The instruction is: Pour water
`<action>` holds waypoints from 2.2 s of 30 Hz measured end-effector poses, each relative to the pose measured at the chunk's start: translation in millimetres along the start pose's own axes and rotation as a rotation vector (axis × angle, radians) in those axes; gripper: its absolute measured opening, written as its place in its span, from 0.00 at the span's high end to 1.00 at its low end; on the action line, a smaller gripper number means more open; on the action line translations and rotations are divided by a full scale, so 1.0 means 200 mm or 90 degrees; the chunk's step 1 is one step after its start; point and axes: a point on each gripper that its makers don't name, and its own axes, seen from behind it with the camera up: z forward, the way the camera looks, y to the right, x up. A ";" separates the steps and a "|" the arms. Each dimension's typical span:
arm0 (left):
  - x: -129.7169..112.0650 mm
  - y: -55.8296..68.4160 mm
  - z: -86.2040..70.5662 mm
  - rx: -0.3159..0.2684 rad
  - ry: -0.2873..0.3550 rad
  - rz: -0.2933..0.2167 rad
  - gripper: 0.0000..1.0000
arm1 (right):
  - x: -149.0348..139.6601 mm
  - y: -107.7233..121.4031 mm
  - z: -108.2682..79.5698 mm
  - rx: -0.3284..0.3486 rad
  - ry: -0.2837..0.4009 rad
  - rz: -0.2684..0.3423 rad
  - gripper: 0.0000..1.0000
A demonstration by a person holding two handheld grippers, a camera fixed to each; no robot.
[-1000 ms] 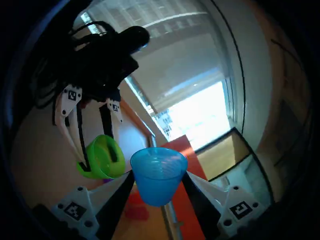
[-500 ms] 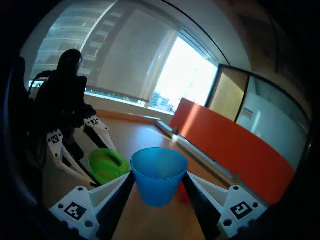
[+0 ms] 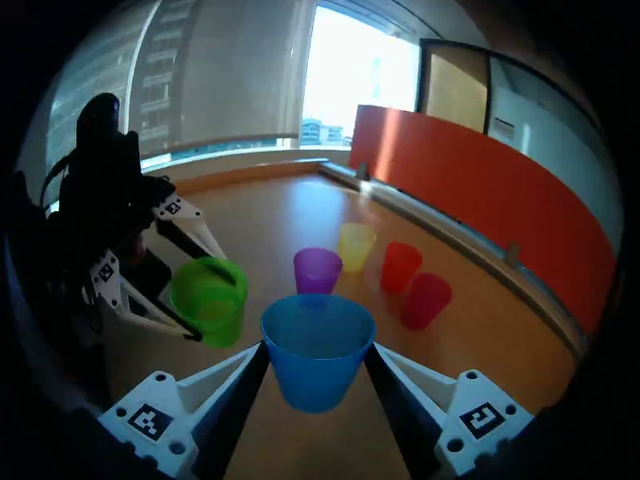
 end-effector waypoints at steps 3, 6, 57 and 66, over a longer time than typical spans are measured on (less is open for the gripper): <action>-0.04 -0.01 0.02 0.000 -0.016 0.000 0.16 | -0.05 0.00 0.03 0.005 -0.023 -0.008 0.12; -0.08 -0.02 0.03 -0.002 -0.027 -0.002 0.15 | -0.11 0.01 0.05 0.010 -0.049 -0.010 0.12; -0.33 -0.11 0.08 0.003 -0.107 -0.017 0.15 | -0.39 0.08 0.16 0.013 -0.128 0.036 0.11; -0.34 -0.11 0.07 0.003 -0.118 -0.008 0.15 | -0.41 0.07 0.15 0.012 -0.130 0.033 0.11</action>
